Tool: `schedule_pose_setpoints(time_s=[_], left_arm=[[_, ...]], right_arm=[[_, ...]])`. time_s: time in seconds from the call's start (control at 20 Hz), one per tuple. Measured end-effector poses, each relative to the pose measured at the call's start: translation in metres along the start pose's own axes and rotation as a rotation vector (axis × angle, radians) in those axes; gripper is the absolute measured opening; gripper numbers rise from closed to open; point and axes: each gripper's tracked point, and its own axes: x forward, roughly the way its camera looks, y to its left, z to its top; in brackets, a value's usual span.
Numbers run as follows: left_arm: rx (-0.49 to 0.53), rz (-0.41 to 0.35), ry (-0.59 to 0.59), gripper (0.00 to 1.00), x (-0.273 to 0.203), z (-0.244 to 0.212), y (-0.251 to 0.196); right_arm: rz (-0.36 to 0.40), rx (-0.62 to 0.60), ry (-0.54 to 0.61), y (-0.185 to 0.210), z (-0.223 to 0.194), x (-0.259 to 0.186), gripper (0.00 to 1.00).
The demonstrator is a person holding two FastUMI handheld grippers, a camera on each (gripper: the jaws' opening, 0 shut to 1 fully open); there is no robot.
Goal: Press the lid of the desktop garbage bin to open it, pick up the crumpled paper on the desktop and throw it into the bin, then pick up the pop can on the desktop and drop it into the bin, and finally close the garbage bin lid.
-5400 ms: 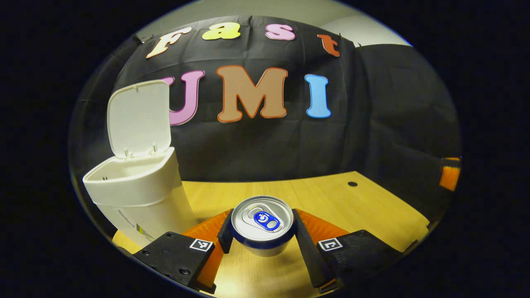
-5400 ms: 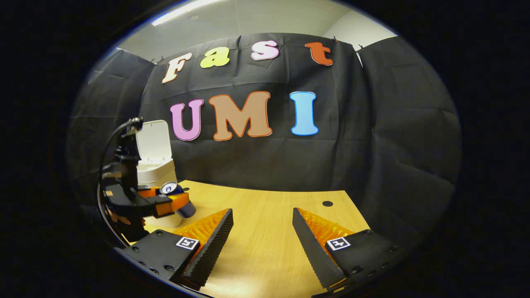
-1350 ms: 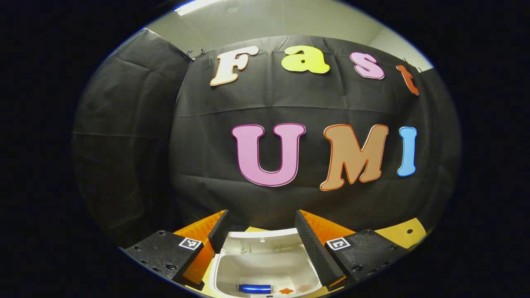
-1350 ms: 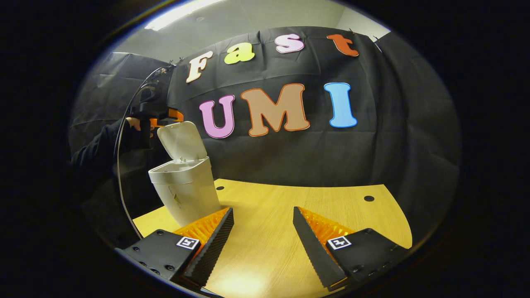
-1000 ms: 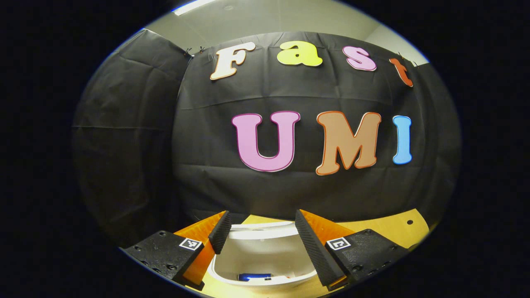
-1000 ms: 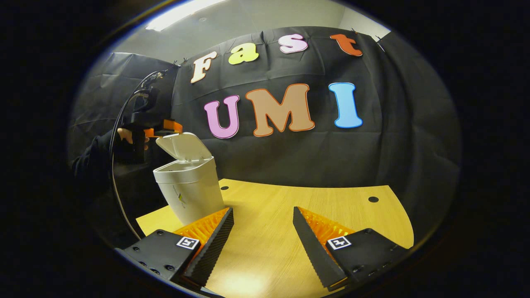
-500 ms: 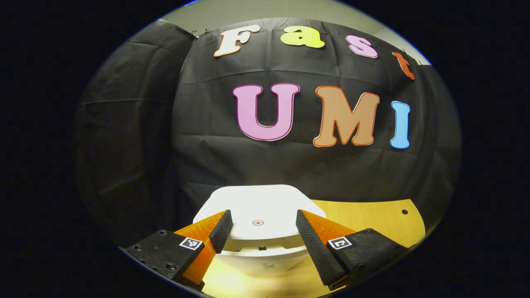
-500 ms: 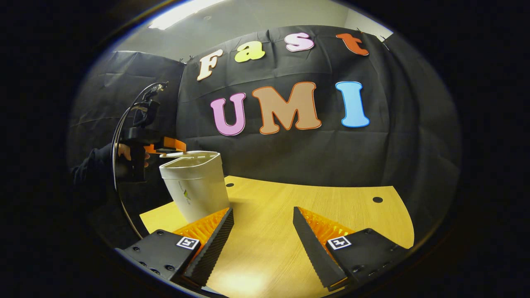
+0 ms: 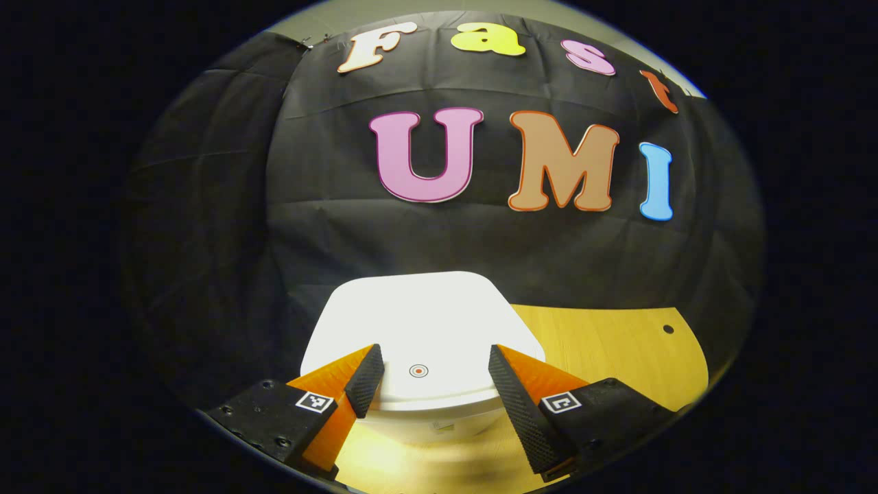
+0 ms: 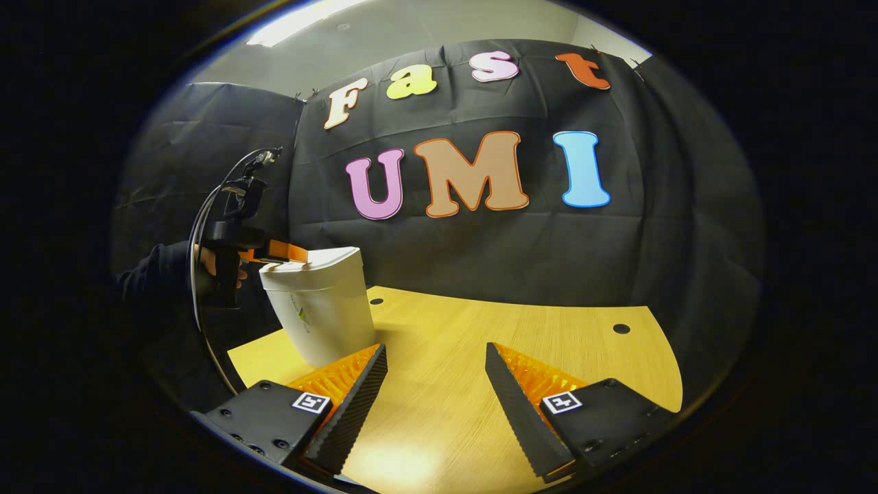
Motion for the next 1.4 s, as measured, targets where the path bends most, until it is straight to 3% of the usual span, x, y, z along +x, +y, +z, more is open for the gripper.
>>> schedule_pose_setpoints(time_s=[0.15, 0.25, 0.4, 0.65, 0.9, 1.2, 1.4], left_arm=[[0.015, -0.006, -0.024, 0.95, -0.001, -0.001, -0.006], [0.045, -0.007, -0.102, 0.94, 0.000, 0.011, -0.012], [0.002, -0.020, -0.181, 0.95, -0.008, 0.028, -0.030], [0.046, -0.071, -0.394, 0.92, -0.052, 0.074, -0.088], [0.070, -0.119, -0.554, 0.92, -0.109, 0.090, -0.143], [0.066, -0.271, -0.552, 0.92, -0.140, 0.056, -0.198], [0.058, -0.351, -0.541, 0.91, -0.161, 0.039, -0.220]], right_arm=[[-0.010, 0.012, -0.006, -0.005, 0.003, 0.001, 0.96], [-0.009, 0.018, -0.021, -0.007, 0.012, -0.002, 0.96], [-0.038, 0.011, -0.099, -0.024, 0.039, -0.013, 0.96], [-0.055, 0.001, -0.183, -0.053, 0.064, -0.037, 0.96], [-0.079, 0.008, -0.267, -0.074, 0.087, -0.069, 0.96], [-0.219, 0.052, -0.328, -0.080, 0.096, -0.093, 0.96], [-0.264, 0.066, -0.332, -0.069, 0.089, -0.100, 0.99]])
